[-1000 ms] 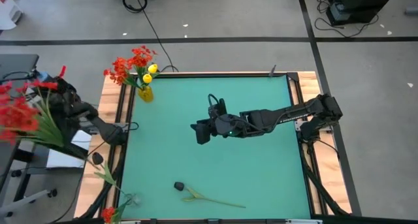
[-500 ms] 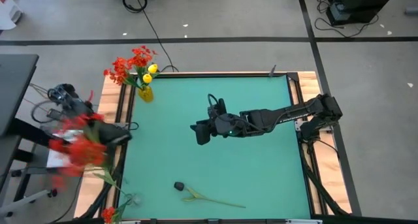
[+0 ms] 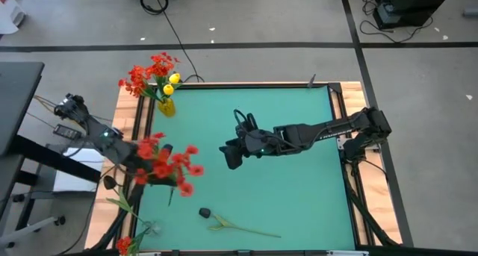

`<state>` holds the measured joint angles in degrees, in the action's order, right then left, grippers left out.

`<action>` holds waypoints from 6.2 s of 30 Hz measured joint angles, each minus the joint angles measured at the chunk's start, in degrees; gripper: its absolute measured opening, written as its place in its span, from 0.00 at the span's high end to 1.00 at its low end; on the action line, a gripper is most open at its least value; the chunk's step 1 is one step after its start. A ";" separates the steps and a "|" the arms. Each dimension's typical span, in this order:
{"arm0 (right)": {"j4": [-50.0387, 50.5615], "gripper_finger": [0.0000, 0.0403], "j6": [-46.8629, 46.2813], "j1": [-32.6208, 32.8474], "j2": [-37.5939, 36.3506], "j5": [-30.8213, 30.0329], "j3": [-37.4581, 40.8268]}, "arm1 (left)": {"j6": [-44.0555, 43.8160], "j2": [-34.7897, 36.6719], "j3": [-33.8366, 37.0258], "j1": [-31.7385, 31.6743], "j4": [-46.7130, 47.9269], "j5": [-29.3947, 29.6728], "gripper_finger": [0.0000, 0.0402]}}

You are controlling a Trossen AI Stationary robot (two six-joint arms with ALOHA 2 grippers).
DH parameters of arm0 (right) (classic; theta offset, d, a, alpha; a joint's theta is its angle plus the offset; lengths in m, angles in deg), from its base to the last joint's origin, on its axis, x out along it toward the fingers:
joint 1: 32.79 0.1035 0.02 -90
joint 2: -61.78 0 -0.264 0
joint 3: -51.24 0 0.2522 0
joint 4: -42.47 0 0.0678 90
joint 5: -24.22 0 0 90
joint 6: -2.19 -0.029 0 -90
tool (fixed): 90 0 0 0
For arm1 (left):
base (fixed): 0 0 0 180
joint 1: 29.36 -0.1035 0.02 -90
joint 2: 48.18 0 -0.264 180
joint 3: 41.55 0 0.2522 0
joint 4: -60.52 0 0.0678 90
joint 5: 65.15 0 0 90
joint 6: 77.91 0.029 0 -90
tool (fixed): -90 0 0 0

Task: Sort flowers into vase by color
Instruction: Put the orange flowers into the transparent vase, then put the black flower into the transparent vase

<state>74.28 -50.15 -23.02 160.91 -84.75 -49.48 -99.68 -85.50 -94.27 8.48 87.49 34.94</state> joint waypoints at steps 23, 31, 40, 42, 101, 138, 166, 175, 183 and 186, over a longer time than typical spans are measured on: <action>-30.11 0.52 9.96 -0.14 9.62 12.83 0.00 | -6.52 -4.84 -0.02 5.24 -0.45 -5.42 0.98; -29.61 0.55 9.31 -0.15 10.42 12.75 0.00 | -4.23 -8.00 -0.02 11.16 -2.58 -8.26 0.98; -29.01 0.55 10.06 -0.10 10.16 13.29 0.00 | -0.13 -9.01 -0.02 15.95 -3.20 -4.56 0.98; -29.04 0.55 9.84 -0.10 10.16 13.84 0.00 | 1.63 -9.54 -0.02 16.75 -3.52 -3.75 0.98; -28.91 0.55 7.07 -1.21 10.05 18.80 0.00 | 0.80 -13.63 -0.02 25.08 0.58 -3.36 0.92; -28.67 0.55 -0.70 -1.43 10.05 18.72 0.00 | -18.11 -3.31 -0.03 28.01 13.39 -27.04 0.48; -28.64 0.55 0.42 -0.97 10.05 18.57 0.00 | -1.19 -2.06 -16.66 20.95 31.14 -20.00 0.53; -23.28 0.55 -0.37 -0.68 10.43 18.18 -0.02 | -4.88 -2.00 -30.36 17.42 50.66 -2.09 0.53; -14.97 0.55 1.49 0.52 10.47 18.67 -0.07 | -28.71 -1.79 -35.41 15.56 67.60 6.01 0.53; -9.49 0.55 3.84 1.79 10.56 21.28 -0.02 | -32.19 -1.83 -35.18 15.61 70.06 6.16 0.53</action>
<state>64.79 -46.31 -21.22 171.47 -63.47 -49.50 -131.87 -87.33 -129.45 24.09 157.55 41.09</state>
